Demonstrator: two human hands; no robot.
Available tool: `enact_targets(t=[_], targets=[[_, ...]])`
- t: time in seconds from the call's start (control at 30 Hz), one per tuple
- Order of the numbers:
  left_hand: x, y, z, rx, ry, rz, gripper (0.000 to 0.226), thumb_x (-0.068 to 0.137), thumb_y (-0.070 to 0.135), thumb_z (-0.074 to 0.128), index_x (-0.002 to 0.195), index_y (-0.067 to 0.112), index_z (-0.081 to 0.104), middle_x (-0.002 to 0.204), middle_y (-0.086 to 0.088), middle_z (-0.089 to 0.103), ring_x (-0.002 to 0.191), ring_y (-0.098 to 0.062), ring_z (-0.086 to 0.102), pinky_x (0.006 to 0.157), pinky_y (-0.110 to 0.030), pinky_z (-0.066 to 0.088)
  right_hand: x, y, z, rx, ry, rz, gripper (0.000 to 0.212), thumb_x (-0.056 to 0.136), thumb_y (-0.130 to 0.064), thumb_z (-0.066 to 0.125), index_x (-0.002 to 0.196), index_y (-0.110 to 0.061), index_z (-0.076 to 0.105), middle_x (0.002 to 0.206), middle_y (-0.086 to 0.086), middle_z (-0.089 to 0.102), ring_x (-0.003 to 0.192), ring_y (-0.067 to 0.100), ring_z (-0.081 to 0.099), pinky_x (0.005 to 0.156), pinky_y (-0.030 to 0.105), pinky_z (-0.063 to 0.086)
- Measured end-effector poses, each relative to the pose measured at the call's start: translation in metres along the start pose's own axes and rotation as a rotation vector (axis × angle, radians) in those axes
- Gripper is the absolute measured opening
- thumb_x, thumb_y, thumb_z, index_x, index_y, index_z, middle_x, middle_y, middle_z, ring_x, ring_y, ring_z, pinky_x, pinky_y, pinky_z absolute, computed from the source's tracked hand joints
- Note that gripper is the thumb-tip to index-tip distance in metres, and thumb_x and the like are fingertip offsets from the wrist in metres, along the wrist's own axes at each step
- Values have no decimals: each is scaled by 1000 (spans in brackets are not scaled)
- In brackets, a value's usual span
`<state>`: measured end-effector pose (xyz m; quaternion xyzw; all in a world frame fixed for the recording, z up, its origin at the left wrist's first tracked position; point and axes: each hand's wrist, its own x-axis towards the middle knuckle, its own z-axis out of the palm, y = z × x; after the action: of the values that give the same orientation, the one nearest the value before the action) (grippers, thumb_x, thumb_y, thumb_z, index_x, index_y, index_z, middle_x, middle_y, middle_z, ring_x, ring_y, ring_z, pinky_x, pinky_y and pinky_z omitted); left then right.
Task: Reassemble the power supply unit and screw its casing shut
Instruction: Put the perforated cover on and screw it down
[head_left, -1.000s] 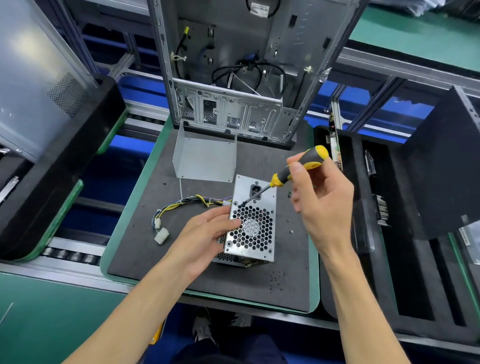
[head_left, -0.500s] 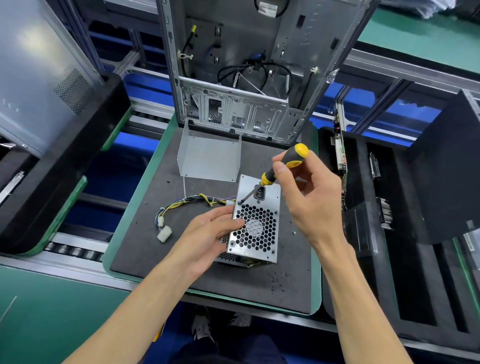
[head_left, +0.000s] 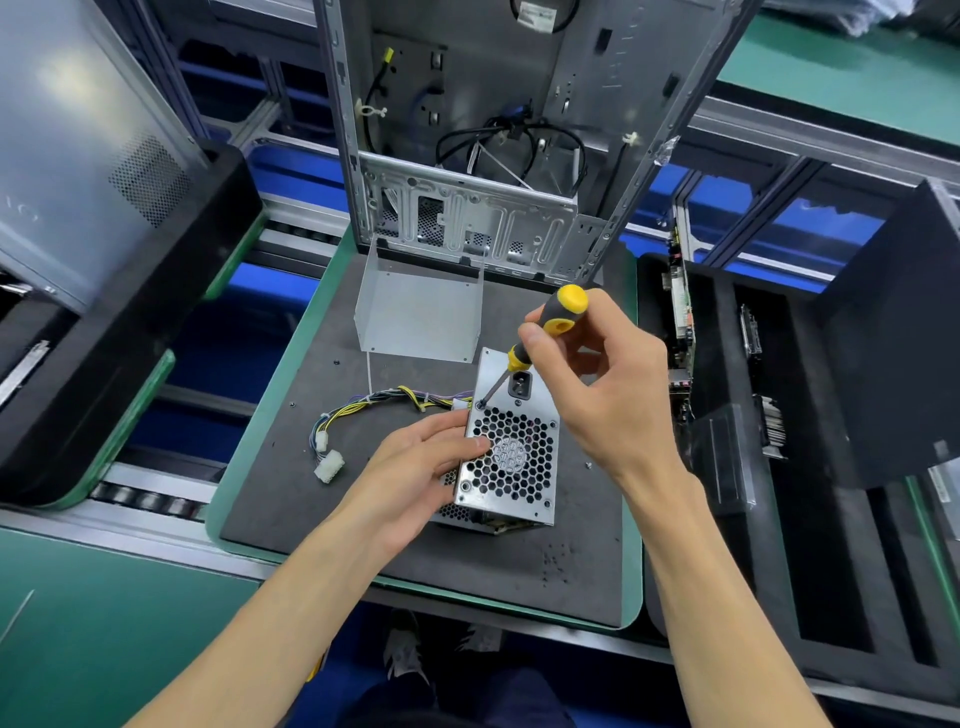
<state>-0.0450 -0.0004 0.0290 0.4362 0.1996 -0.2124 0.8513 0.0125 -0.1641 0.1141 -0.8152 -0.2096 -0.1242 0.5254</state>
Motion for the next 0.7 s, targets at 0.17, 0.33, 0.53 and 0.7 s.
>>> enact_targets(t=[0.17,0.33,0.53,0.7], targets=[[1,0,1,-16,12,-3,33,88,-1,69,121,7,69,113,-14,76,102,-20,74,72,-32,60,7,-2,16,44,-8,4,36,91,-19,77,82,0,48,72,6,55,63,25,52,60,30,46],[0,0,0,-26,14,-6,37,87,-1,70,123,6,68,116,-17,74,107,-26,72,75,-35,61,11,-1,37,415,-21,149,14,101,-2,56,104,-7,44,79,4,62,59,20,59,62,27,47],[-1,1,-2,-21,7,-1,39,86,1,71,124,6,68,118,-17,74,109,-26,71,77,-35,60,19,0,43,651,-87,280,46,102,-51,34,123,-21,61,69,-8,45,58,11,40,61,23,39],[-1,1,-2,-14,-10,-5,38,87,1,70,125,5,67,119,-16,73,112,-27,70,78,-35,60,19,-7,44,627,-66,248,23,101,-35,50,104,-14,57,84,-2,67,75,18,63,72,36,50]])
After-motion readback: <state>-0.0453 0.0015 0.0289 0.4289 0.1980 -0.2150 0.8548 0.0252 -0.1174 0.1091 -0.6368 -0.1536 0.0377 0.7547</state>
